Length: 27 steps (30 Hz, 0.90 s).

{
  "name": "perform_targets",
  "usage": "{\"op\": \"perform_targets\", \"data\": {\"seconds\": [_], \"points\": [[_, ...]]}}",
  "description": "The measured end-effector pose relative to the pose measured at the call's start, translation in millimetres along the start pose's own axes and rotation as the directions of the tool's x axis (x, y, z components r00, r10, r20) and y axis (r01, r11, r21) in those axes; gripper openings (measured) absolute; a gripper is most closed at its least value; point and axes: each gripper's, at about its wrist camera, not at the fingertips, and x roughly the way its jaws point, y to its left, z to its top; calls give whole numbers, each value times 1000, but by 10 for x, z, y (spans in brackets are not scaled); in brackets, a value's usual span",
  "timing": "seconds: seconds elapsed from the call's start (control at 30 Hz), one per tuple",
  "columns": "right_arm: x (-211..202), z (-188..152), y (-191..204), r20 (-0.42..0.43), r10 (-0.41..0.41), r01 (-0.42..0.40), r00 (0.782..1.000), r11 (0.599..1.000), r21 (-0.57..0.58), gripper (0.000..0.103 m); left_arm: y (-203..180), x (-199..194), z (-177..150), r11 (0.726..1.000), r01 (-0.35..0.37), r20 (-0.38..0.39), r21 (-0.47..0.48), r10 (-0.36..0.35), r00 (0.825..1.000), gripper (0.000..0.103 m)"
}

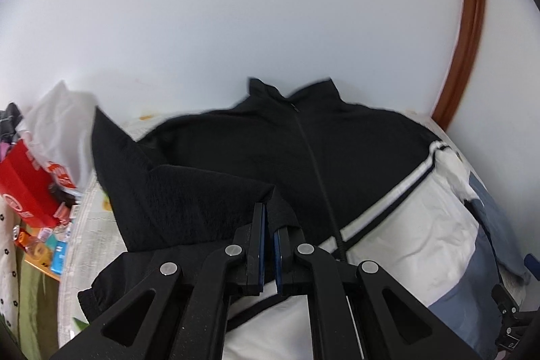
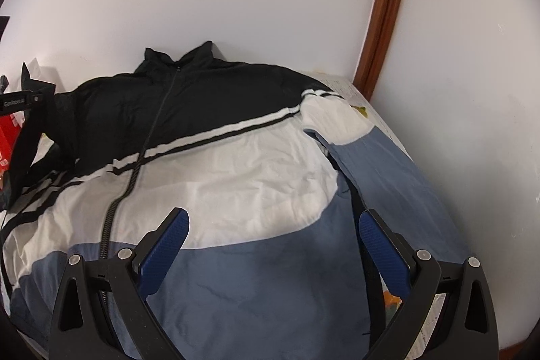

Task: Fold large clothes
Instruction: 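Fold the black side panel over toward the zipper with the left tool, release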

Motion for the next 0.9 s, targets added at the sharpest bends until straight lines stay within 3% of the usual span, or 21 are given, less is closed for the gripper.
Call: {"op": "perform_targets", "data": {"seconds": [0.2, 0.27, 0.37, 0.43, 0.67, 0.83, 0.9], "points": [[94, -76, -99, -21, -10, 10, 1000, 1000, 2, 100, -206, 196, -106, 999, 30, -61, 24, -29, 998, 6], [99, -88, -83, -23, -11, 11, 1000, 1000, -11, 100, -208, 207, -126, 999, 43, -87, 23, -41, 995, 13], [70, -75, -36, -10, -6, 6, 1000, 999, -33, 100, -172, 95, -171, 995, 95, -93, -8, -95, 991, 37], [35, -52, 21, 4, 10, -10, 1000, 999, -46, 100, -137, -25, -197, 992, 128, -69, -14, -129, 989, 64], [-109, 120, 344, 49, 98, -93, 994, 991, -93, 100, 159, -564, -294, 994, 110, 23, -19, -110, 994, 68], [-169, 319, 752, 89, 198, -181, 976, 969, -170, 99, 745, -680, -565, 997, -13, 10, -72, 14, 1000, 71], [-134, 410, 934, 90, 226, -205, 970, 958, -202, 94, 972, -686, -689, 994, -42, -12, -105, 41, 999, 71]]}}
